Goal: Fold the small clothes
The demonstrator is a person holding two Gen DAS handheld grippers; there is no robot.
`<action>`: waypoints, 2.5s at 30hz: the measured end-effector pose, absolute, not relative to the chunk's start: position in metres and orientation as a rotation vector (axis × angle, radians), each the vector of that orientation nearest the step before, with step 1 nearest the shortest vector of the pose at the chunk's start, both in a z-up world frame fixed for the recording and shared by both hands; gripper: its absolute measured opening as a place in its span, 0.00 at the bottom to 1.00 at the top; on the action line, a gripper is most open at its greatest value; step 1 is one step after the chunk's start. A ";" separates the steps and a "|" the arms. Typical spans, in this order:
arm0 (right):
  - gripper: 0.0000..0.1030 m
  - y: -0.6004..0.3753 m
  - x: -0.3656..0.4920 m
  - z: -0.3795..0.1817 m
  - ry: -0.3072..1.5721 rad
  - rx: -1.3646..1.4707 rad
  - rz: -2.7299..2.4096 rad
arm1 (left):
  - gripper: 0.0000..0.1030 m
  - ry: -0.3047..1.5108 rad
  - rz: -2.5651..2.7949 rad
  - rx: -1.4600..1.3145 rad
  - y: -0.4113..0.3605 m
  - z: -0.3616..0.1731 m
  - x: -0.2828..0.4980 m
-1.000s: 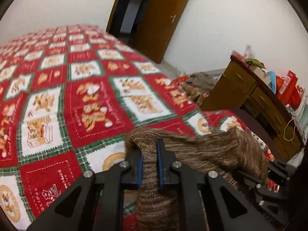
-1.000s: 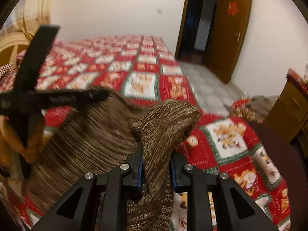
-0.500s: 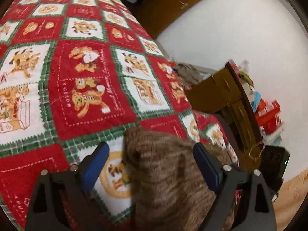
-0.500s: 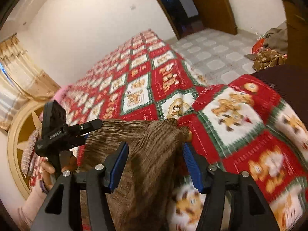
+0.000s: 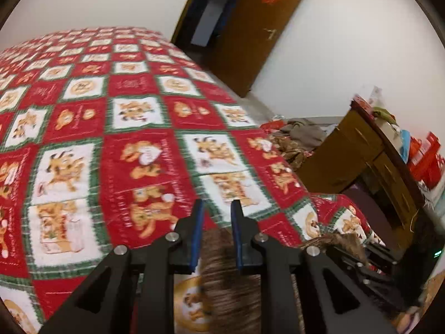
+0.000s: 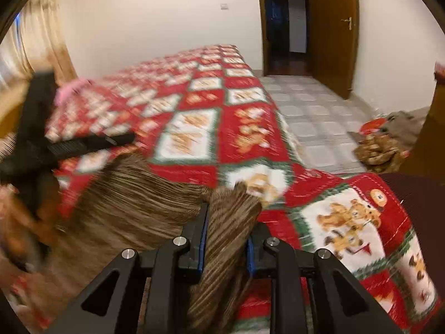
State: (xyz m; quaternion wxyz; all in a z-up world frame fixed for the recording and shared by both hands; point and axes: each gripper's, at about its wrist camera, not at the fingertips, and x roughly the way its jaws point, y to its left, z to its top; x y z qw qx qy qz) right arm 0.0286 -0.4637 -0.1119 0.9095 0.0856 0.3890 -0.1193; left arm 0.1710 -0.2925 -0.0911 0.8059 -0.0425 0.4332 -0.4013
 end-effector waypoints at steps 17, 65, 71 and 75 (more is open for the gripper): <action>0.40 -0.297 -0.114 -0.047 0.707 -0.123 -0.137 | 0.70 0.824 -0.816 0.248 -0.229 -0.094 0.053; 0.63 -0.253 -0.226 -0.025 0.914 0.361 -0.289 | 0.97 0.820 -0.578 0.461 -0.157 -0.047 -0.096; 0.63 -0.246 -0.234 0.011 0.776 0.294 -0.360 | 1.00 0.678 -0.624 0.411 -0.153 -0.005 -0.112; 0.63 -0.246 -0.238 0.030 0.706 0.249 -0.419 | 1.00 0.636 -0.623 0.413 -0.151 0.005 -0.117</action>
